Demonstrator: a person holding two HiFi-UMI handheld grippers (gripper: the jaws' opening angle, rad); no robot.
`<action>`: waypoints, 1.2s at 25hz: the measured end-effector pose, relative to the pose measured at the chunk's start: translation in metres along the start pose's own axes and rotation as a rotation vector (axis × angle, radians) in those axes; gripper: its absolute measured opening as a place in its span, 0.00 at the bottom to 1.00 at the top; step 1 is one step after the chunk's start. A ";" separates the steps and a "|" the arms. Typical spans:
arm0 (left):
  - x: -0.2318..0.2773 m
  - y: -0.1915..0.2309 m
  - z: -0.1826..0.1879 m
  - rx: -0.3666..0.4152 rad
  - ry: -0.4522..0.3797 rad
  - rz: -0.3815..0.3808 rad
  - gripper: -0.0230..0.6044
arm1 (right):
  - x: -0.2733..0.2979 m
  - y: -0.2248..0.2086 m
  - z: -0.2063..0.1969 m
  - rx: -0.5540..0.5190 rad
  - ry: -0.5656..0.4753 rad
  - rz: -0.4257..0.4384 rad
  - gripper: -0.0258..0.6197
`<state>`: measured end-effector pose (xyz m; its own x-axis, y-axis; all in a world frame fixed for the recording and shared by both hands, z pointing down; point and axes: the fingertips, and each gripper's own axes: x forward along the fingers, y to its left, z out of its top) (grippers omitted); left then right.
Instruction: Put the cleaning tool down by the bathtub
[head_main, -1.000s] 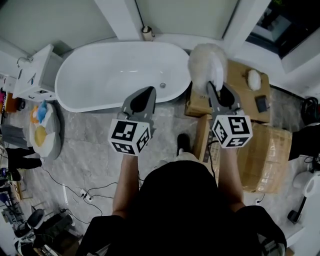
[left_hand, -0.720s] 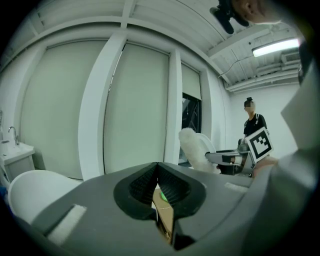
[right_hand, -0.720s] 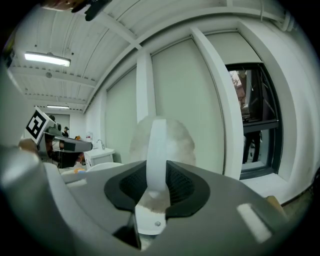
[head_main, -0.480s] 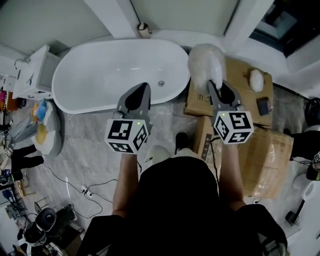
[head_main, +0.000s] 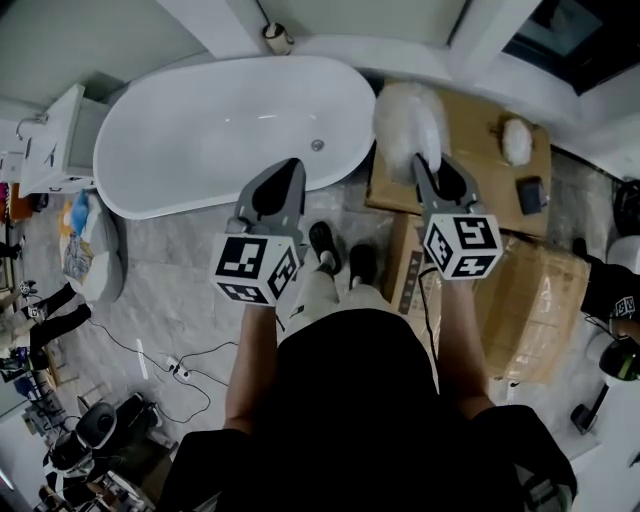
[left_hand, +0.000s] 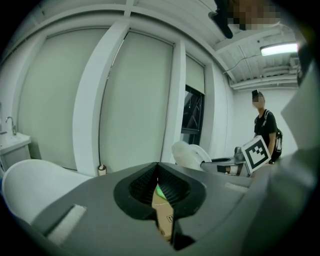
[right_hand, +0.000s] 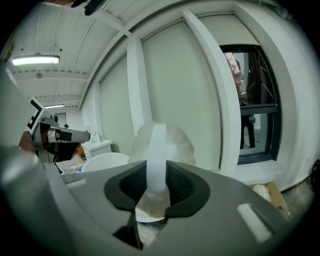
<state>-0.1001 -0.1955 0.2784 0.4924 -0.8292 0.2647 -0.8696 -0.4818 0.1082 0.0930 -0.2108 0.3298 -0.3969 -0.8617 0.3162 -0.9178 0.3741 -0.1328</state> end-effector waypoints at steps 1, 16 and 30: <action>0.003 -0.001 -0.002 -0.002 0.003 -0.006 0.03 | 0.002 -0.002 -0.003 0.001 0.006 -0.003 0.20; 0.063 -0.014 -0.047 -0.034 0.091 -0.128 0.03 | 0.041 -0.033 -0.078 -0.013 0.111 -0.106 0.18; 0.124 0.002 -0.089 -0.057 0.189 -0.205 0.03 | 0.078 -0.074 -0.146 0.037 0.204 -0.242 0.18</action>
<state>-0.0447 -0.2737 0.3970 0.6470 -0.6460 0.4051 -0.7559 -0.6130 0.2297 0.1303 -0.2552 0.5013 -0.1618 -0.8359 0.5244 -0.9865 0.1509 -0.0638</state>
